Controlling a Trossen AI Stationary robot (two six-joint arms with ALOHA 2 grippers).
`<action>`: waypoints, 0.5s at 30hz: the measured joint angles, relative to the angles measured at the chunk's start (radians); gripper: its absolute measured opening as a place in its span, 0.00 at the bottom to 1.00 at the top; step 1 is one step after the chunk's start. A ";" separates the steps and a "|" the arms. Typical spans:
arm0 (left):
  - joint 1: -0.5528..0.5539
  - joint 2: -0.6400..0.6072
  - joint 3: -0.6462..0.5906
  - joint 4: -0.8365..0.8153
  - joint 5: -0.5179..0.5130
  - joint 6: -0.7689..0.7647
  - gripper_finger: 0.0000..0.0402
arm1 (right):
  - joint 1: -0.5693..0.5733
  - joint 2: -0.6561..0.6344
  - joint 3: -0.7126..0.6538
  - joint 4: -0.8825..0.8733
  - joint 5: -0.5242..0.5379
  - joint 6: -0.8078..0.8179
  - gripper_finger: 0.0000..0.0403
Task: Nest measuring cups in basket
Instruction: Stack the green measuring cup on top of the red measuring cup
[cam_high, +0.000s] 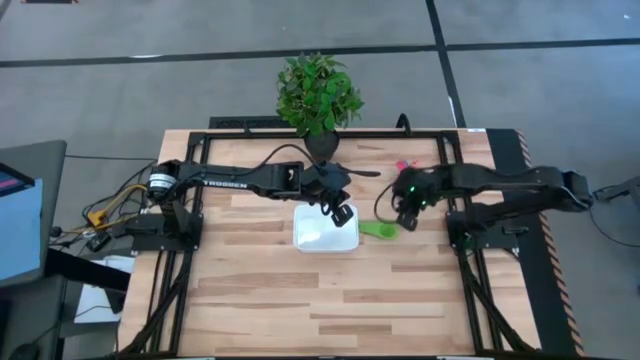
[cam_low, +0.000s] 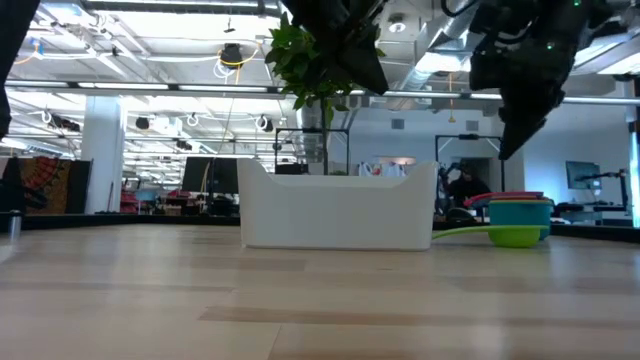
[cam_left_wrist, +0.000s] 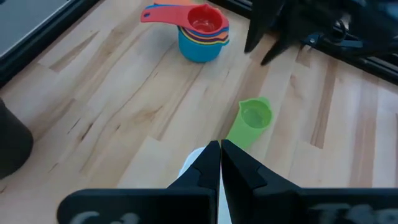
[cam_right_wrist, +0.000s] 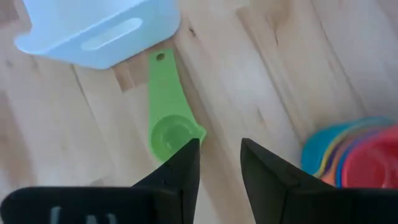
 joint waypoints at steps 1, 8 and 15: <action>0.001 0.000 0.000 0.000 0.002 0.000 0.00 | 0.024 0.018 0.000 0.019 0.024 -0.024 0.35; 0.001 0.000 0.000 0.000 0.004 0.027 0.00 | 0.101 0.174 0.000 0.130 0.079 -0.201 0.35; 0.000 0.000 0.000 -0.024 0.003 0.027 0.00 | 0.101 0.314 0.000 0.144 0.060 -0.235 0.36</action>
